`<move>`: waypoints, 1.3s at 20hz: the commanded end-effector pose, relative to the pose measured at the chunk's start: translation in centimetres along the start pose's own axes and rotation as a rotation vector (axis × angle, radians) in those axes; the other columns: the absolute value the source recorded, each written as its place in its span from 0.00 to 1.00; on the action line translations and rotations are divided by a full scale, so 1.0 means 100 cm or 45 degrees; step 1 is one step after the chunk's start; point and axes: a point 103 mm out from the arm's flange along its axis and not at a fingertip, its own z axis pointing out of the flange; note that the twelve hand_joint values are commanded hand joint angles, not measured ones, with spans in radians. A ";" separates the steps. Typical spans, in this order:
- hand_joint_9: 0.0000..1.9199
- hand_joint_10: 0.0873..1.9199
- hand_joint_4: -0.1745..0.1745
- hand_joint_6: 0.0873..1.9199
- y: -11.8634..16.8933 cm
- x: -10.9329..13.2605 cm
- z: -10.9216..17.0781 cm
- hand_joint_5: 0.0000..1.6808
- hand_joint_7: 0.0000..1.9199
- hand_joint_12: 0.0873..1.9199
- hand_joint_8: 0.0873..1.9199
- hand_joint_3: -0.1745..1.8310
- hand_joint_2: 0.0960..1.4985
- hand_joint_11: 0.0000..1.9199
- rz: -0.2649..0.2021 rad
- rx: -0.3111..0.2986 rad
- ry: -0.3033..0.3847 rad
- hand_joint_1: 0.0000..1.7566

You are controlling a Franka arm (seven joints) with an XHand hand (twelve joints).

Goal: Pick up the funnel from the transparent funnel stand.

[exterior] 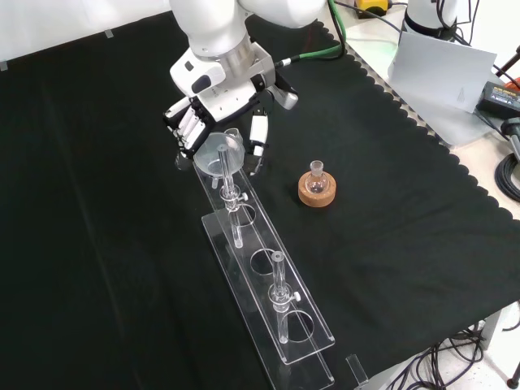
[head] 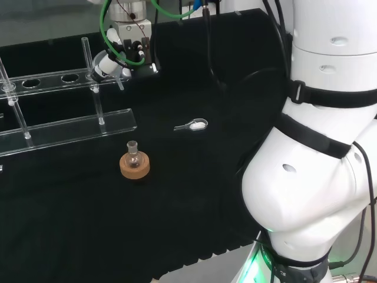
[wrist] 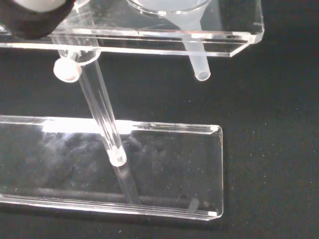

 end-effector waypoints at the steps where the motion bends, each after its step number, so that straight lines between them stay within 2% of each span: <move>1: 0.31 0.30 0.49 0.00 0.000 0.000 0.002 0.34 0.38 0.80 0.26 0.10 0.46 0.00 -0.005 0.009 -0.006 0.43; 9: 0.35 0.27 0.48 0.00 0.002 -0.001 -0.001 0.39 0.44 0.81 0.24 0.11 0.46 0.00 -0.012 -0.017 0.010 0.46; 14: 0.39 0.24 0.48 0.01 0.002 0.001 -0.009 0.42 0.48 0.81 0.22 0.14 0.46 0.01 -0.023 -0.018 0.000 0.52; 20: 0.51 0.17 0.52 0.17 0.001 0.002 -0.024 0.49 0.56 0.76 0.17 0.33 0.33 0.13 -0.030 -0.034 0.030 0.54; 26: 0.60 0.13 0.54 0.25 -0.002 0.002 -0.049 0.54 0.62 0.71 0.16 0.39 0.30 0.23 -0.039 -0.003 -0.001 0.56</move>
